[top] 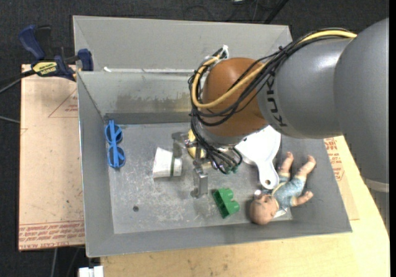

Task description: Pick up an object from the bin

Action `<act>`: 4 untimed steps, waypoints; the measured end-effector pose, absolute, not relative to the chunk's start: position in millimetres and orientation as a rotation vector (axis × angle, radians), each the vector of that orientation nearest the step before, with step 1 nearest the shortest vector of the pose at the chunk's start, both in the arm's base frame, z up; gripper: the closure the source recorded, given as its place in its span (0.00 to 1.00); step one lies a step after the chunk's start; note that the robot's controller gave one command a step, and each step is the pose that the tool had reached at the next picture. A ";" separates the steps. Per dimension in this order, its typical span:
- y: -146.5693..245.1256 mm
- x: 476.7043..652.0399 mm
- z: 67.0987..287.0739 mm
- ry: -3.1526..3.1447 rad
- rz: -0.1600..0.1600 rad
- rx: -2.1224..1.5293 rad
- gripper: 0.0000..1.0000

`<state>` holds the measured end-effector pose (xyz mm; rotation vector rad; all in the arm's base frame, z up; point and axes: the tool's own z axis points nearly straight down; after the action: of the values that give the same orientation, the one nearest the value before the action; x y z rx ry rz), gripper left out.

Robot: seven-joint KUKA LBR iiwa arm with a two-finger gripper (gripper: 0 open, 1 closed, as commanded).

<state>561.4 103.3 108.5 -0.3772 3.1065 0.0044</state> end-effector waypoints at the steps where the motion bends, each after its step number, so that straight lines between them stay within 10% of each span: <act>1: 118.2 574.0 98.6 3.105 0.004 -0.442 0.00; 2: 130.4 591.8 89.5 3.130 0.008 -0.118 0.00; 3: 141.8 607.0 83.2 3.047 0.006 -0.724 1.00; 4: 141.6 606.9 83.1 3.048 0.006 -0.724 1.00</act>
Offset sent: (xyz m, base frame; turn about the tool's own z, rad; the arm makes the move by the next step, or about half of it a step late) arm 0.0635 0.0456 -0.0385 -0.1414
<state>606.9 141.6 83.1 -0.7241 3.0478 0.0056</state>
